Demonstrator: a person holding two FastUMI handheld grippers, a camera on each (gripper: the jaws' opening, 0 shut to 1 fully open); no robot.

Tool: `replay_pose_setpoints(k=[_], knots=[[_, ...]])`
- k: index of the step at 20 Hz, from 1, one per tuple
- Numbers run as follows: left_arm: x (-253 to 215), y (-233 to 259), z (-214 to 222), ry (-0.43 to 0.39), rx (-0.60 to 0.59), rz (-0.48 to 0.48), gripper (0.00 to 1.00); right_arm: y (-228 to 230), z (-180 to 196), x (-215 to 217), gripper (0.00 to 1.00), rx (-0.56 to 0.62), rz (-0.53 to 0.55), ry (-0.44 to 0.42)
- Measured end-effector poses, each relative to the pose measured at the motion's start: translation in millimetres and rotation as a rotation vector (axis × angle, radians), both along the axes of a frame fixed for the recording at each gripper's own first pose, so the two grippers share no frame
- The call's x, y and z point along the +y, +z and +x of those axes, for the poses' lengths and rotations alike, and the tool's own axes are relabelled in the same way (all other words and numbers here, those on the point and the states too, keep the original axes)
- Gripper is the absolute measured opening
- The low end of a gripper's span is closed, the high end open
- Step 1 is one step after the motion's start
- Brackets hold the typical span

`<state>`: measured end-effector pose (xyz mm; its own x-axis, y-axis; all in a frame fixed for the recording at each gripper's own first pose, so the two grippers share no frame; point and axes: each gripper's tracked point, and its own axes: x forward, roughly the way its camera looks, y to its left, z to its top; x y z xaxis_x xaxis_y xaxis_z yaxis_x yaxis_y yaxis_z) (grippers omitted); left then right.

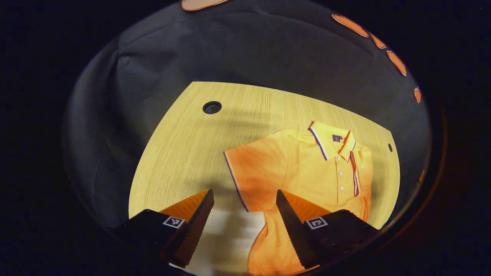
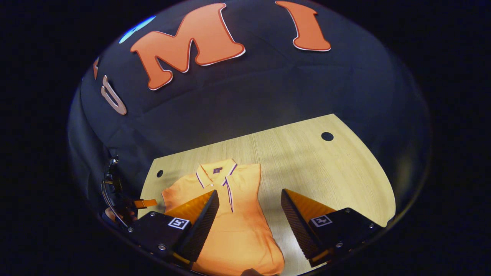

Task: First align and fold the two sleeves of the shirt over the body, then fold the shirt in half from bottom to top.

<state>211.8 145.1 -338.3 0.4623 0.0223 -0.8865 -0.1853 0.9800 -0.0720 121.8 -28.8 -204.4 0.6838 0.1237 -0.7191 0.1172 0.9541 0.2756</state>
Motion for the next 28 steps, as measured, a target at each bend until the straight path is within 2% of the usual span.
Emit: replay_pose_setpoints(k=[5, 8, 13, 17, 21, 23, 25, 26, 27, 28], knots=[[-9.8, -46.3, 24.6, -0.041, 0.137, -0.048, 0.97, 8.1, -23.5, 3.9, 0.99, -0.044, -0.05, -0.029], [-5.8, -63.4, 34.6, -0.047, 0.196, -0.043, 0.98, 9.0, -41.7, 11.7, 0.99, -0.063, -0.049, -0.031], [-1.8, -78.0, 44.0, -0.002, 0.265, -0.031, 0.98, 9.1, -60.1, 15.4, 0.99, -0.062, -0.063, -0.014], [0.3, -84.5, 47.9, 0.056, 0.316, -0.016, 0.98, 10.8, -63.4, -0.5, 0.99, -0.069, -0.086, -0.024], [-4.2, -86.0, 53.9, 0.076, 0.326, -0.021, 0.94, 9.2, -67.7, -11.8, 0.99, -0.068, -0.087, -0.043], [-8.8, -85.3, 58.2, 0.057, 0.319, -0.022, 0.77, 5.0, -70.5, -13.6, 0.99, -0.059, -0.072, -0.057], [-18.0, -86.3, 56.4, 0.04, 0.327, -0.028, 0.25, 0.9, -73.7, -16.7, 0.99, -0.046, -0.059, -0.063], [-20.9, -86.2, 57.1, 0.015, 0.319, -0.035, 0.16, -0.1, -75.3, -18.1, 0.99, -0.046, -0.06, -0.063], [-23.6, -84.0, 59.5, -0.002, 0.301, -0.051, 0.17, 0.3, -76.6, -20.6, 0.99, -0.044, -0.065, -0.065], [-22.5, -82.3, 62.1, 0.005, 0.285, -0.055, 0.12, 1.7, -77.7, -23.1, 0.99, -0.044, -0.064, -0.067]])
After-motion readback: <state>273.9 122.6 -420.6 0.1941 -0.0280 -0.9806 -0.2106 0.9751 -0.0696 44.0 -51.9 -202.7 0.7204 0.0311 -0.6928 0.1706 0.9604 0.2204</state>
